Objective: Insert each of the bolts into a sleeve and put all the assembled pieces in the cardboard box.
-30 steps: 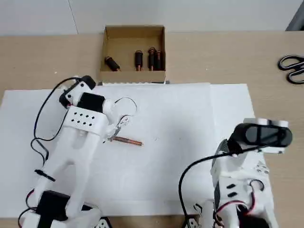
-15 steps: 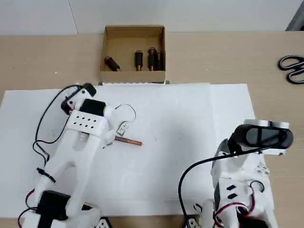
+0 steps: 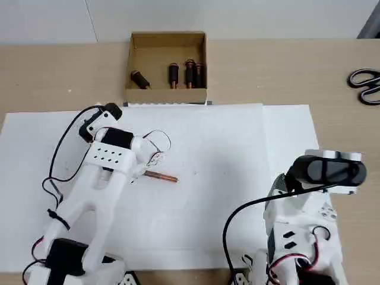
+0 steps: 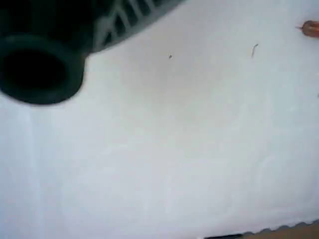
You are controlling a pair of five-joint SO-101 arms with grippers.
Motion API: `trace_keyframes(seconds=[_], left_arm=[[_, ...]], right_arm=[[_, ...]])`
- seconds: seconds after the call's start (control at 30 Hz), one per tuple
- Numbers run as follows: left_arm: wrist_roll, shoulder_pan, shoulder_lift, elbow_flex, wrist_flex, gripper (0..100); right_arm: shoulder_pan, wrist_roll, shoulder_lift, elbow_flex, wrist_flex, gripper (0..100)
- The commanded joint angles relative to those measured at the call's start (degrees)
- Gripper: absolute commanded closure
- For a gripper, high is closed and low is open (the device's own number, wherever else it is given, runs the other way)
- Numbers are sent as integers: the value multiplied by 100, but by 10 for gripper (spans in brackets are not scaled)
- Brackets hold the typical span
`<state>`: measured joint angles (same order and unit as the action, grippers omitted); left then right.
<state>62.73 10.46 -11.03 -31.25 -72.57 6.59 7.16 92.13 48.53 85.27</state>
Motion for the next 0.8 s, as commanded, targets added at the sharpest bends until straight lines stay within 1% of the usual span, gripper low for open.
trace_keyframes(seconds=[0.0, 0.33, 0.67, 0.7, 0.77], left_arm=[[-44, 0, -185, 13, 114, 868], [-44, 0, 677, 22, 176, 867], [-44, -26, 782, -13, 492, 870], [-44, -26, 782, -13, 527, 874], [-44, -44, 791, -13, 545, 910]], right_arm=[[48, -62, -4, -26, -127, 995], [48, -62, -4, -26, -127, 995], [48, -62, -4, -26, -119, 995], [48, -62, -4, -26, -119, 995], [48, -62, -4, -26, -119, 995]])
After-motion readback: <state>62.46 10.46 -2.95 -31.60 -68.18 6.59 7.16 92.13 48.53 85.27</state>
